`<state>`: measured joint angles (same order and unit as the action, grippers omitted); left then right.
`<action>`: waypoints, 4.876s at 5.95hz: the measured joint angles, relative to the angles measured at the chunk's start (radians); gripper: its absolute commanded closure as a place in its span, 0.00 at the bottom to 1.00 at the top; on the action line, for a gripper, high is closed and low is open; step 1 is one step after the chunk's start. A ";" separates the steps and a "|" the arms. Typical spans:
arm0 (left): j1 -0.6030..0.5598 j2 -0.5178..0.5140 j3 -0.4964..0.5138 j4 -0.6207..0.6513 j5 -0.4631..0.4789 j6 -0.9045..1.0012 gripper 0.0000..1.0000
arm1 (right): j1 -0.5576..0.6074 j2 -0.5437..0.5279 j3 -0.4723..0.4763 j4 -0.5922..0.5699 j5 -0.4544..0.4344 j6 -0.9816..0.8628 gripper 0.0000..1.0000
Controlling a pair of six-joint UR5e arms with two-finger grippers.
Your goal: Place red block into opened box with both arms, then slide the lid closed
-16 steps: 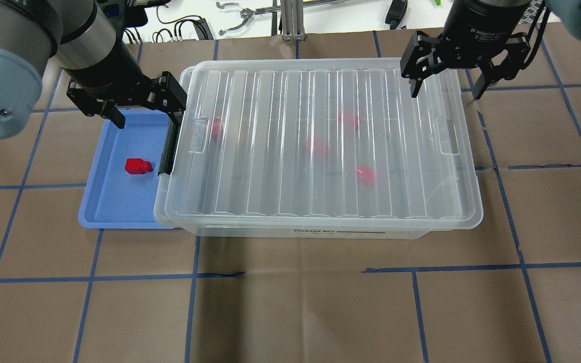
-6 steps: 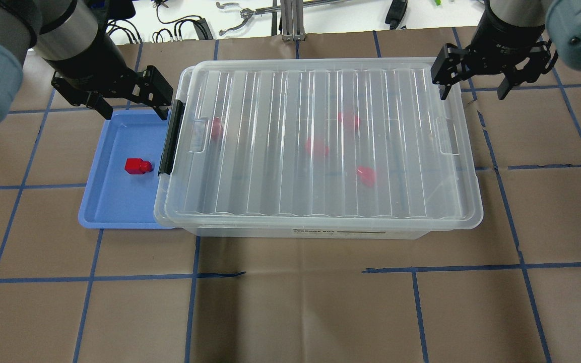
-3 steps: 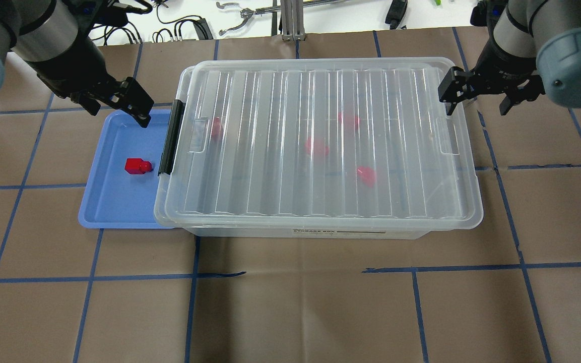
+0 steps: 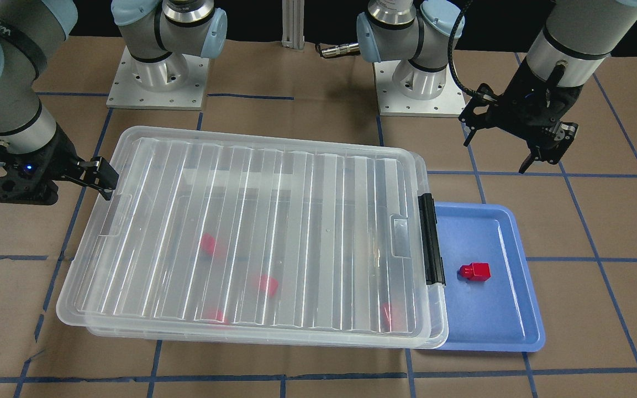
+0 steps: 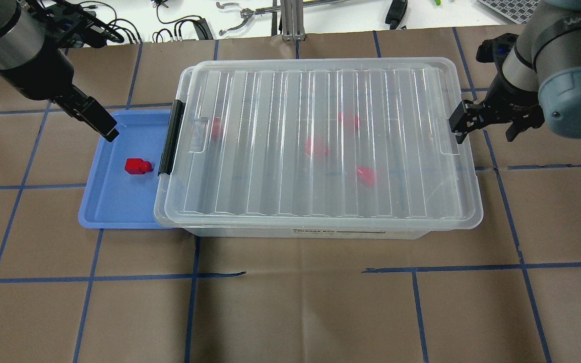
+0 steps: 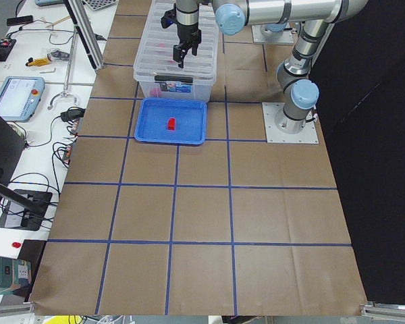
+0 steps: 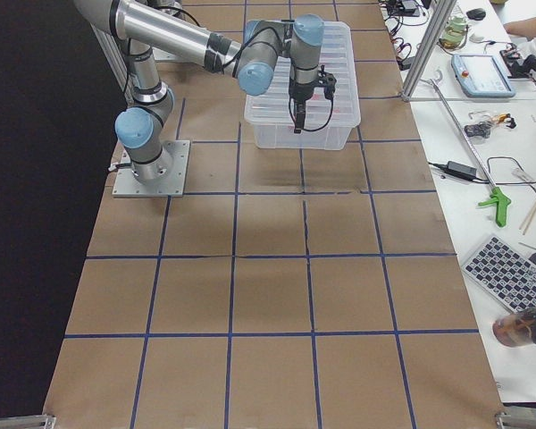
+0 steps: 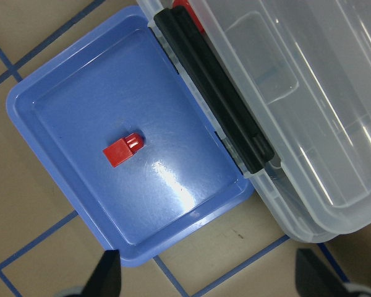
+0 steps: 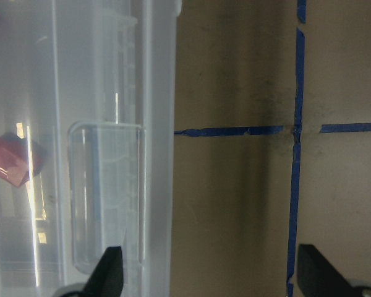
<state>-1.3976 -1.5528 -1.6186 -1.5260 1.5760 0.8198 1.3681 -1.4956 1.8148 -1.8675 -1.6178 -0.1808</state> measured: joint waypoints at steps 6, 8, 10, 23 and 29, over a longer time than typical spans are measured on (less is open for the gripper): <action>0.096 -0.054 -0.283 0.317 -0.010 0.603 0.02 | -0.030 0.002 0.027 -0.009 -0.044 -0.062 0.00; 0.121 -0.137 -0.288 0.397 -0.013 0.774 0.02 | -0.053 0.003 0.028 -0.015 -0.050 -0.105 0.00; 0.124 -0.233 -0.254 0.447 -0.014 0.895 0.02 | -0.091 0.003 0.028 -0.016 -0.051 -0.155 0.00; 0.047 -0.349 -0.062 0.308 0.007 0.954 1.00 | -0.215 0.015 0.024 -0.072 -0.083 -0.343 0.00; -0.224 -0.277 -0.003 0.185 -0.061 0.631 1.00 | -0.287 0.015 0.019 -0.105 -0.096 -0.419 0.00</action>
<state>-1.6215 -1.8293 -1.6220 -1.3408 1.5147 1.4511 1.0813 -1.4807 1.8339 -1.9725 -1.7134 -0.5995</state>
